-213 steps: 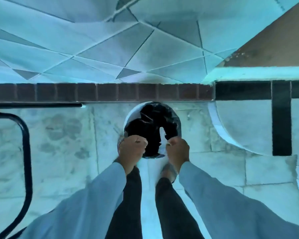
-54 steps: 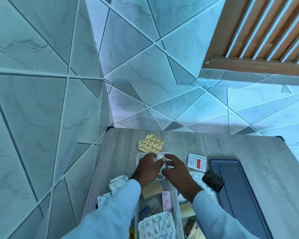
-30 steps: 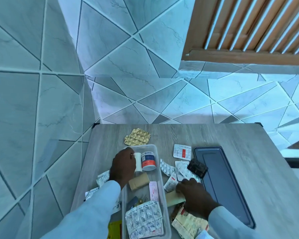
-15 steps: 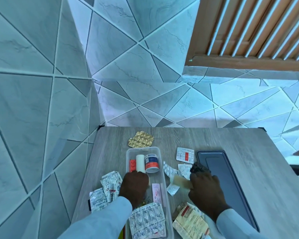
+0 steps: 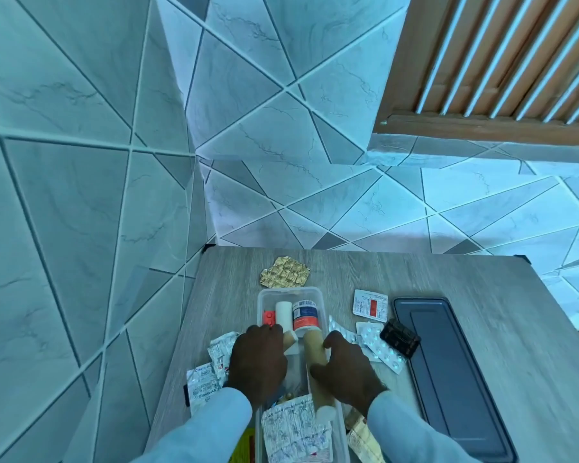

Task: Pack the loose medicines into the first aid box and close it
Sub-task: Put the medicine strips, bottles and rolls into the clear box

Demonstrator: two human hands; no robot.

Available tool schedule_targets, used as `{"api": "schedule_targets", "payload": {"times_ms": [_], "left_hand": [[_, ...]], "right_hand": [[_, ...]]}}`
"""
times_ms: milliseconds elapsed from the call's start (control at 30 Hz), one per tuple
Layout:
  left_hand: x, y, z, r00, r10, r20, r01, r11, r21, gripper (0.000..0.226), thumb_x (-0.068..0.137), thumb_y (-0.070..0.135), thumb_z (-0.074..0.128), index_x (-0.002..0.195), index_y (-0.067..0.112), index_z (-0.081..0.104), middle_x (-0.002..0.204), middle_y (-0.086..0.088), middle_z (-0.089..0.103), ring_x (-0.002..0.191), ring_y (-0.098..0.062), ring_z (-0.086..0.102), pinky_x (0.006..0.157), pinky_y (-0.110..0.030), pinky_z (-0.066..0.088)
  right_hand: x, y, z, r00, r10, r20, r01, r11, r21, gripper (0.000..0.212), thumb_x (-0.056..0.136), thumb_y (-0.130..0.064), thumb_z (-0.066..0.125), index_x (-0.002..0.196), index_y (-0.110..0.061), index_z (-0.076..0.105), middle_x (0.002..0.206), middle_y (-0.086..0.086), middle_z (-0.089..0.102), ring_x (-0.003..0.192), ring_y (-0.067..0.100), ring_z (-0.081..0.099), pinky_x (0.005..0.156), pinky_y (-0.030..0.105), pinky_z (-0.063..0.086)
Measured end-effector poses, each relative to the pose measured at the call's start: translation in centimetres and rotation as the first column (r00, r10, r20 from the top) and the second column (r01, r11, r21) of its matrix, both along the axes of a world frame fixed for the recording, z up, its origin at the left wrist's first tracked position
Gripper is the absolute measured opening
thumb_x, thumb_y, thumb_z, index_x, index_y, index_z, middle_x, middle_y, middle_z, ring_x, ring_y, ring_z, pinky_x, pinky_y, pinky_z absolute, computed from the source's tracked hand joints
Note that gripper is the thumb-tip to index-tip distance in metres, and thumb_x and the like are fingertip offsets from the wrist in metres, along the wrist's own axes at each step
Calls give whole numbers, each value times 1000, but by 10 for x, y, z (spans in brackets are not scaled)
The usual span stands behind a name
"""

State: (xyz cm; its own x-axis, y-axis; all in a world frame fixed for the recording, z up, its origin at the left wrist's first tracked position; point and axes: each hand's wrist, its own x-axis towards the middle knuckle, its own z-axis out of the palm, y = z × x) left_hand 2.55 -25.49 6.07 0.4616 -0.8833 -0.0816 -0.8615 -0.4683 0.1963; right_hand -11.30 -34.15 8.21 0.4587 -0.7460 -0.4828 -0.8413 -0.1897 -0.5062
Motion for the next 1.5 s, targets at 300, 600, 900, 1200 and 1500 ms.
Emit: {"api": "schedule_targets", "payload": {"times_ms": [300, 600, 900, 1200, 1500], "left_hand": [[12, -1, 8, 951, 151, -270, -189, 975, -120, 28, 78, 34, 57, 103, 21, 62, 99, -1, 70, 90, -24, 64, 73, -33, 54], [51, -2, 46, 846, 302, -440, -429, 875, -223, 28, 81, 26, 61, 107, 18, 60, 96, -4, 67, 79, -24, 60, 68, -31, 49], [42, -5, 37, 846, 258, -467, -365, 918, -154, 33, 83, 27, 60, 115, 18, 60, 108, -6, 69, 89, -26, 64, 74, -33, 51], [32, -8, 22, 831, 251, -496, -320, 946, -58, 34, 82, 29, 60, 115, 21, 61, 110, -3, 69, 90, -24, 63, 74, -31, 52], [37, -5, 15, 805, 284, -521, -370, 927, -66, 26, 83, 27, 60, 107, 18, 61, 105, -4, 69, 83, -22, 62, 68, -27, 45]], "right_hand": [[22, 4, 3, 969, 203, -144, -235, 937, -259, 37, 79, -29, 58, 115, -20, 53, 108, 7, 68, 96, 29, 65, 80, 35, 51], [49, 7, 0, 783, 533, -321, -617, 602, -507, 28, 78, -8, 56, 104, -13, 64, 106, 11, 66, 105, 36, 52, 89, 46, 40], [50, 9, -31, 760, 542, -358, -629, 475, -615, 24, 54, -14, 75, 74, -19, 62, 70, 1, 62, 74, 27, 58, 66, 37, 53], [32, 2, -31, 865, 384, -324, -498, 575, -649, 33, 63, -12, 69, 95, -15, 63, 97, 9, 66, 91, 33, 60, 82, 48, 52], [-24, 20, 7, 958, 247, -147, -285, 753, -593, 34, 66, -35, 69, 93, -25, 51, 79, -2, 56, 67, 21, 58, 47, 33, 47]]}}
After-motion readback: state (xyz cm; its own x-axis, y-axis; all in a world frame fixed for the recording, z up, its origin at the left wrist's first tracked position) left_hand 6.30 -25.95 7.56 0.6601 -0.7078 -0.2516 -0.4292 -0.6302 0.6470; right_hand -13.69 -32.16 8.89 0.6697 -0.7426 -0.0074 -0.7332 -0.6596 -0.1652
